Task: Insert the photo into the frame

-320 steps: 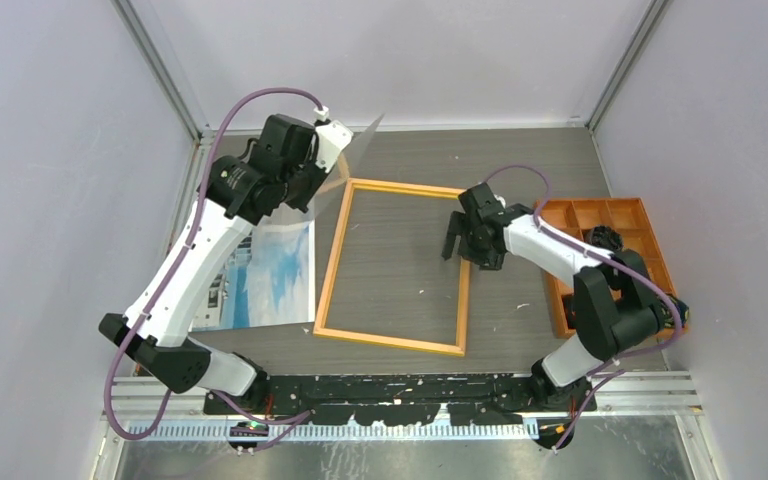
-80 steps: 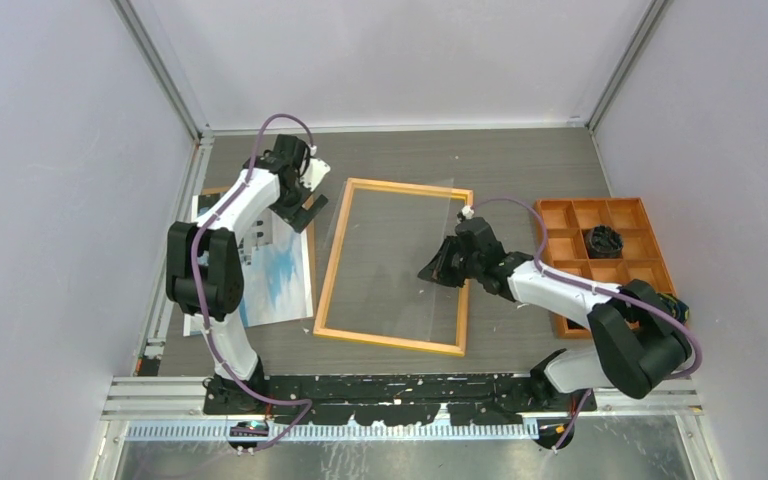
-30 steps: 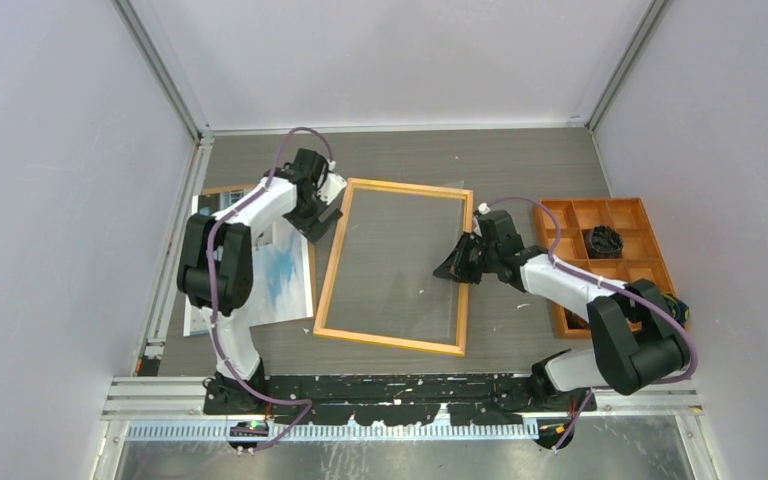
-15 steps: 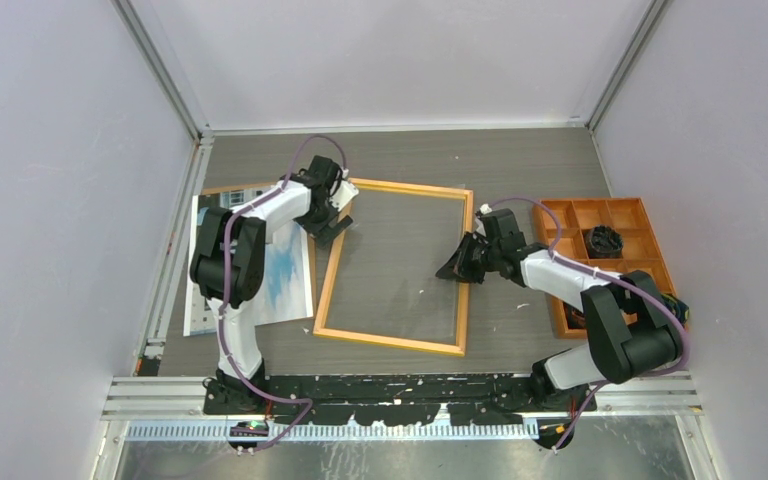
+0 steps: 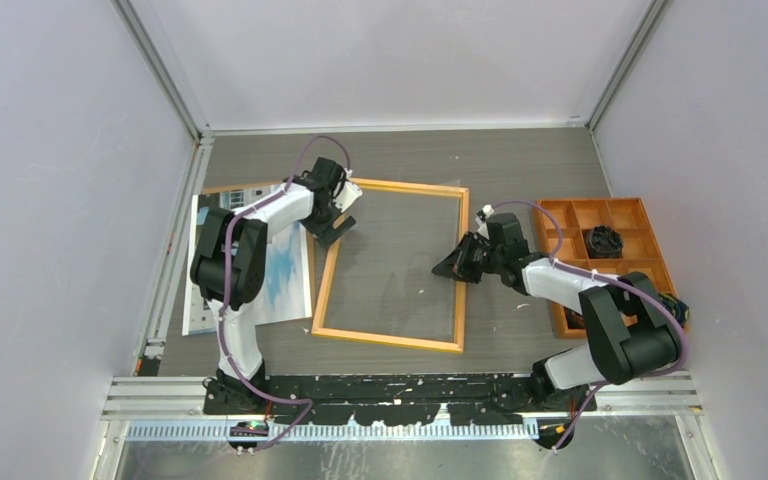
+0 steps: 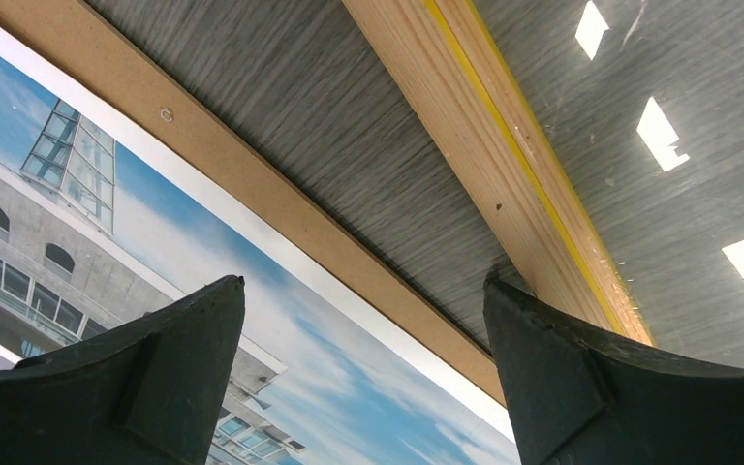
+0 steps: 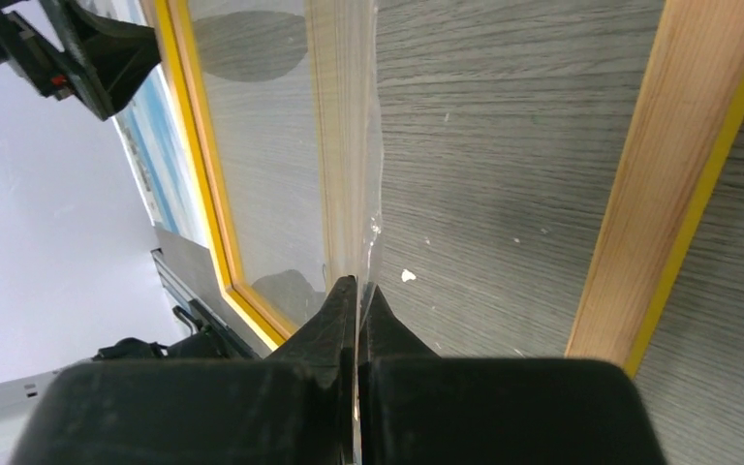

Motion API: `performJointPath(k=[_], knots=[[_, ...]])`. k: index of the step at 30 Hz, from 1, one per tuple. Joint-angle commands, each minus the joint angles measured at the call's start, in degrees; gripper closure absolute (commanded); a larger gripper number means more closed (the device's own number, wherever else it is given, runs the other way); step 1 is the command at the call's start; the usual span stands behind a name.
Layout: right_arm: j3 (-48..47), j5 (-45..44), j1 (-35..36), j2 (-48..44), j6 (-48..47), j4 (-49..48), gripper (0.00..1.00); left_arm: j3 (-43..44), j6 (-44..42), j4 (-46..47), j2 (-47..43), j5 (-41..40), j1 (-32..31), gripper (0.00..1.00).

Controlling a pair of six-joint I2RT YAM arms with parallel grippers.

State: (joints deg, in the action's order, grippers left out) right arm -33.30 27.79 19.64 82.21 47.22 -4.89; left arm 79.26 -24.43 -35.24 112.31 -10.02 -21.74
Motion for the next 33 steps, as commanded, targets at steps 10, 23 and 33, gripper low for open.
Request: performJointPath(k=[10,23,33], knots=[[3.7,8.8,0.1,-5.3,5.0,-18.6,0.99,-0.7,1.8,-2.0,0.2,9.8,-0.9,0.03],[8.6,14.6,-0.8,-3.3,14.9,-38.4,0.99,0.1,1.3,-4.8,-1.0,16.6,-0.1,0.04],[7.8,13.1,-0.9,-3.4,10.3,-30.7,0.99,0.1,0.5,-6.1,-1.9,19.4,0.4,0.04]])
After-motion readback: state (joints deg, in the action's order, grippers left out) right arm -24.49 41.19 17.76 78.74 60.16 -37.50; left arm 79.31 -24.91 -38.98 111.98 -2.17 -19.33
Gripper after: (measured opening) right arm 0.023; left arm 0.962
